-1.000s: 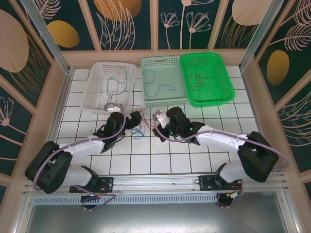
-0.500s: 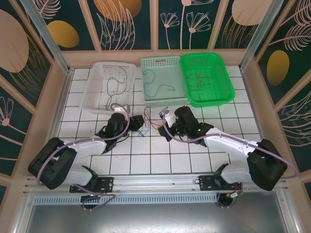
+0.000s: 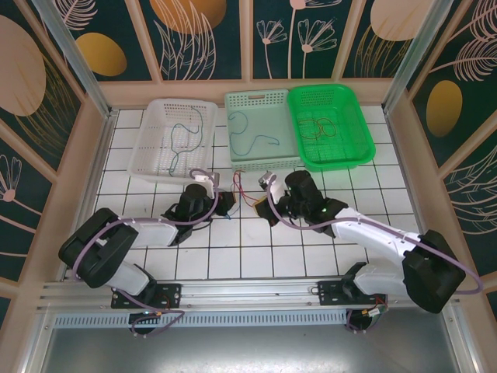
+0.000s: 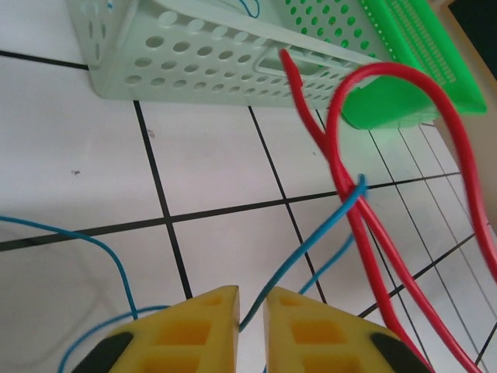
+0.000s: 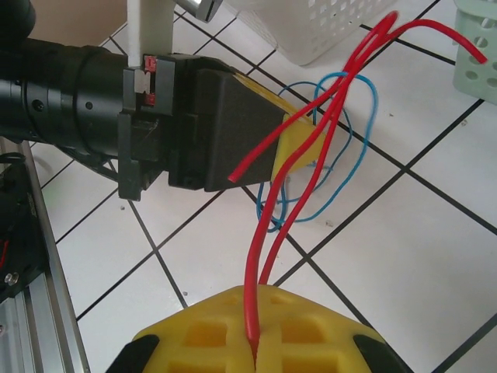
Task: Untangle the cables
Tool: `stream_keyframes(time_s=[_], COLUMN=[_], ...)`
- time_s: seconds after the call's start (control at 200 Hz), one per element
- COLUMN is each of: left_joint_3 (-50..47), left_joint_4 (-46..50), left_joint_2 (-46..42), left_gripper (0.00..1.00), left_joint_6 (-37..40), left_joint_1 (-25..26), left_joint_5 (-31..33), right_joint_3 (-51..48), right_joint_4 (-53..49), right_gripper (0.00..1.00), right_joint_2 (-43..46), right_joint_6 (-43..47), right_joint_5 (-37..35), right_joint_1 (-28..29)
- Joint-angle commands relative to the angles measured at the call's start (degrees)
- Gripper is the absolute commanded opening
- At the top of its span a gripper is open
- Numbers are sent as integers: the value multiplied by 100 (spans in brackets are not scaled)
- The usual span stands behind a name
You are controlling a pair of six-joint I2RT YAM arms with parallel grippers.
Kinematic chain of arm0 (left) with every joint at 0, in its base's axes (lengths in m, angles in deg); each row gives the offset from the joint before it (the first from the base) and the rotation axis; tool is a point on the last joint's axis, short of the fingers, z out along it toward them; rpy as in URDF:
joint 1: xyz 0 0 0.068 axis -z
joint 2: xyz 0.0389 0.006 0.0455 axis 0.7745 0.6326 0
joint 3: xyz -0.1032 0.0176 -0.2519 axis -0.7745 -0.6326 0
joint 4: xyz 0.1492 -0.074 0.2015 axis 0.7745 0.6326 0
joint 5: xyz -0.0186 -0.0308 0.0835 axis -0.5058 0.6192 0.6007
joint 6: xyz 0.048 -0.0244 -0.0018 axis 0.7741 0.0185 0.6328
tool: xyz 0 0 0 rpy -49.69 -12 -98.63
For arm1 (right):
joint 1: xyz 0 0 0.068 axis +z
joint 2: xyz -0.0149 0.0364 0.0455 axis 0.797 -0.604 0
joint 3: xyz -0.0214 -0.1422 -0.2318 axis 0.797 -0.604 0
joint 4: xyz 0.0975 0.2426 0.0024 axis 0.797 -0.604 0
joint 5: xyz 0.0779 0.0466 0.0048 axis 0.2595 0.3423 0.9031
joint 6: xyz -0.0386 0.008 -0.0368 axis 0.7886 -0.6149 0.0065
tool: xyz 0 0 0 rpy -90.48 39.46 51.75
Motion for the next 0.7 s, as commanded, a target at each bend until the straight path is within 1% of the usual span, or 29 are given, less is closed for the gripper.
stream_keyframes(time_s=[0.0,0.03,0.195,0.31,0.4,0.475,0.54,0.616,0.686,0.696], left_joint_3=[-23,-25,-24,12,105,148,155,161,161,161], left_joint_4=[-434,-420,-92,359,960,1278,1427,1518,1572,1577], left_joint_2=[110,112,36,-24,-48,-39,-26,32,112,123], left_gripper=[4,0,0,0,0,0,0,0,0,0], left_joint_6=[85,89,151,124,15,21,37,-2,-56,-75], left_joint_1=[22,18,16,19,17,15,19,16,19,20], left_joint_5=[-120,-104,199,620,1154,1431,1515,1572,1629,1637], right_joint_3=[-109,-131,-185,-167,16,112,163,157,133,127], right_joint_4=[60,5,-628,-910,-1299,-1535,-1596,-1613,-1630,-1628], right_gripper=[0,0,0,0,0,0,0,0,0,0], right_joint_2=[301,355,774,1124,1190,1302,1505,1789,2036,2065], right_joint_6=[-72,-76,28,76,-2,-29,-112,-178,-217,-221], right_joint_5=[136,153,173,276,-304,-302,-356,-171,91,134], right_joint_1=[-113,-137,-428,-538,-669,-872,-989,-1170,-1180,-1303])
